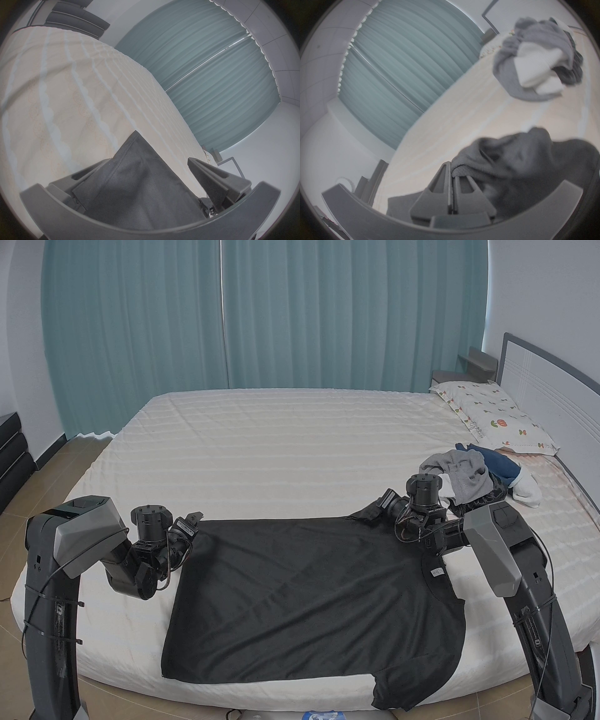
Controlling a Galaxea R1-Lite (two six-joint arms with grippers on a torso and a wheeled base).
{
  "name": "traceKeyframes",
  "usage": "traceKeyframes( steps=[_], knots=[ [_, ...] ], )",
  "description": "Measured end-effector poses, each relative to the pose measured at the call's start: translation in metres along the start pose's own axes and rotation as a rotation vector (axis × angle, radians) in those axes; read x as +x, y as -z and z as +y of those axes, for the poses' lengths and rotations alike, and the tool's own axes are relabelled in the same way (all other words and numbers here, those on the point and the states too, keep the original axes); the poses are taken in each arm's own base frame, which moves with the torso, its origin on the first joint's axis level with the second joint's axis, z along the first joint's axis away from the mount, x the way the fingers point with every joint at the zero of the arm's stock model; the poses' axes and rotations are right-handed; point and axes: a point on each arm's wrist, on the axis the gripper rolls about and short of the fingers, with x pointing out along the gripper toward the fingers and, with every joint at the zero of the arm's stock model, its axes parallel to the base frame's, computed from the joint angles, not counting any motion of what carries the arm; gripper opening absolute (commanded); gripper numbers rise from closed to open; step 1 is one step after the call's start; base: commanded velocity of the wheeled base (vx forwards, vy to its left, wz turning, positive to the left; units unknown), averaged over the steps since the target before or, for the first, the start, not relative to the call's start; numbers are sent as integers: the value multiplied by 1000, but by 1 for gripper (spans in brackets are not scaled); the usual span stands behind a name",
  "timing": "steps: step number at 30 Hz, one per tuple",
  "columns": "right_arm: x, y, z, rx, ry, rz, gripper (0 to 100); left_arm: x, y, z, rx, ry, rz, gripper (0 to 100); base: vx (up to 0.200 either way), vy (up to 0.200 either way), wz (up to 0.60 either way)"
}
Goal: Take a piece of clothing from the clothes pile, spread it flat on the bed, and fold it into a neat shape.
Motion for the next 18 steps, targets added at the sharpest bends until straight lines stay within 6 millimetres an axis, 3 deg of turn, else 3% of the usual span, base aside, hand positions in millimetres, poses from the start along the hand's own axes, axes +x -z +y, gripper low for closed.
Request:
traceKeyframes(
  steps=[5,6,13,18],
  knots=[
    [-2,-13,12,-38,-107,-82,0,0,0,-1,2,2,0,100,0,0,0],
    [-2,-14,12,-47,-111,-79,100,0,0,-1,2,2,-1,100,0,0,0],
    [1,-1,7,-84,-114,-36,100,0,1,-2,4,5,1,100,0,0,0],
    [1,-3,8,-87,-128,-53,100,0,2,-2,4,5,4,100,0,0,0]
  ],
)
